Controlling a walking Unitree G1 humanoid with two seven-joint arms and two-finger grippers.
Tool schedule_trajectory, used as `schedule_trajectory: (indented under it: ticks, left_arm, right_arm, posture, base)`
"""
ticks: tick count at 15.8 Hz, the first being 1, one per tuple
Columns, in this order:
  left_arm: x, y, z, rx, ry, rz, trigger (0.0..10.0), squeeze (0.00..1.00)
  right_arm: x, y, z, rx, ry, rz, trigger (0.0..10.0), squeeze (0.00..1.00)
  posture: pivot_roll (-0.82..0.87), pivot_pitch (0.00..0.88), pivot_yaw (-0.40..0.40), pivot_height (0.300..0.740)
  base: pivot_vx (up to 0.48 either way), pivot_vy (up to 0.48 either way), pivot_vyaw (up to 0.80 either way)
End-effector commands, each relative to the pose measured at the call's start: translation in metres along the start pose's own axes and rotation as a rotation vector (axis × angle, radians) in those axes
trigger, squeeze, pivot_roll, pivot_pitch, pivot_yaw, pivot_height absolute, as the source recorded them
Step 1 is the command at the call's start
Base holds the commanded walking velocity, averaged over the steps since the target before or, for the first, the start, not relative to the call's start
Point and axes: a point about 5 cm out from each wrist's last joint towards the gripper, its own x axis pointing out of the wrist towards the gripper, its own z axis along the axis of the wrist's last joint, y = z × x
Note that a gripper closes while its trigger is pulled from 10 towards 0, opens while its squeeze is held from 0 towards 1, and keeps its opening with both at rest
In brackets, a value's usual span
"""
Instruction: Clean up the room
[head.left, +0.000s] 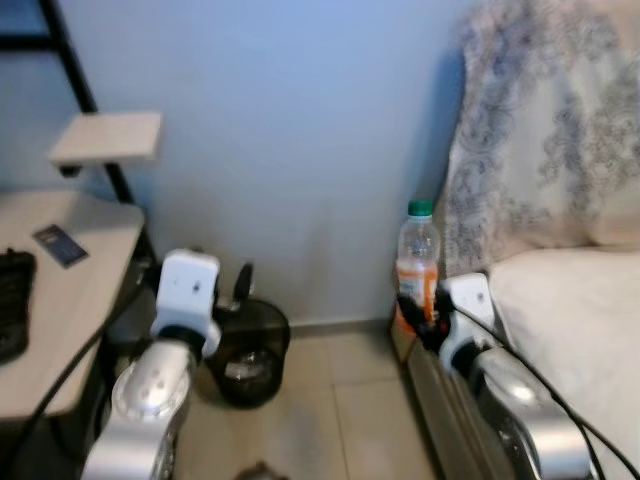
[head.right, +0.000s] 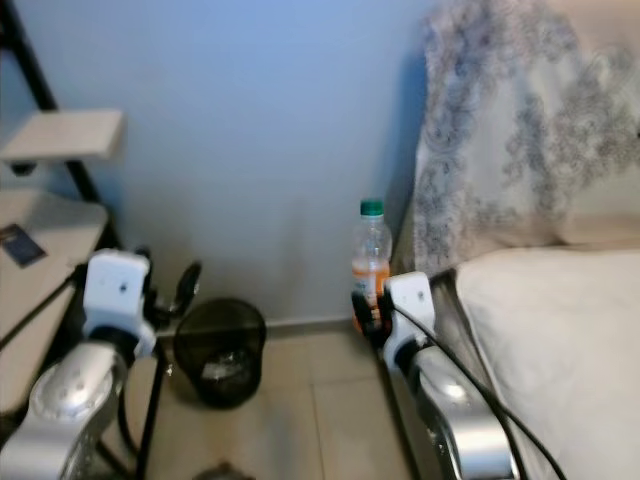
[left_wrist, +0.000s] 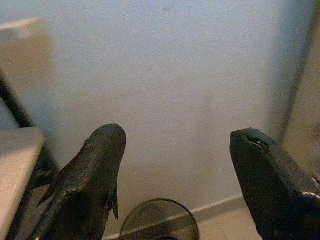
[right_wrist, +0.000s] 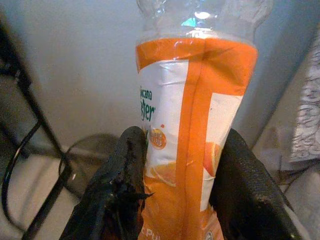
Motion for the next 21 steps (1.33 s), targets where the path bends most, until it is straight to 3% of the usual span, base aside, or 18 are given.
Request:
schedule_trajectory:
  ticks: [1, 8, 11, 15, 16, 21]
  left_arm:
    - [0.004, -0.001, 0.005, 0.005, -0.015, -0.013, 10.0, 0.0]
    - [0.005, -0.002, 0.003, 0.001, -0.009, -0.016, 10.0, 0.0]
    - [0.004, -0.002, 0.003, 0.007, -0.007, -0.016, 10.0, 0.0]
    - [0.002, -0.002, 0.003, 0.012, -0.005, -0.017, 10.0, 0.0]
    - [0.0, -0.001, 0.002, 0.014, -0.001, -0.017, 10.0, 0.0]
    - [-0.001, -0.006, 0.001, 0.026, 0.006, -0.037, 10.0, 0.0]
  right_arm:
    - [-0.002, -0.004, -0.003, 0.0, 0.013, -0.03, 10.0, 0.0]
    - [0.0, -0.006, -0.002, -0.01, 0.019, -0.043, 10.0, 0.0]
    - [0.004, -0.006, 0.0, -0.065, 0.037, -0.006, 10.0, 0.0]
    - [0.009, -0.002, -0.002, -0.112, 0.063, 0.065, 10.0, 0.0]
    - [0.011, 0.0, -0.006, -0.157, 0.096, 0.131, 10.0, 0.0]
    - [0.014, -0.01, -0.013, -0.219, 0.15, 0.162, 10.0, 0.0]
  posture:
    - [0.12, 0.0, -0.02, 0.74]
    - [0.12, 0.0, -0.02, 0.74]
    - [0.13, 0.0, -0.023, 0.74]
    - [0.14, 0.0, -0.025, 0.74]
    - [0.14, 0.0, -0.028, 0.74]
    - [0.15, 0.0, -0.029, 0.74]
  base:
    - [0.368, 0.0, 0.0]
    - [0.374, 0.0, 0.0]
    - [0.377, 0.0, 0.0]
    - [0.371, 0.0, 0.8]
    - [0.364, 0.0, 0.8]
    - [0.347, 0.0, 0.8]
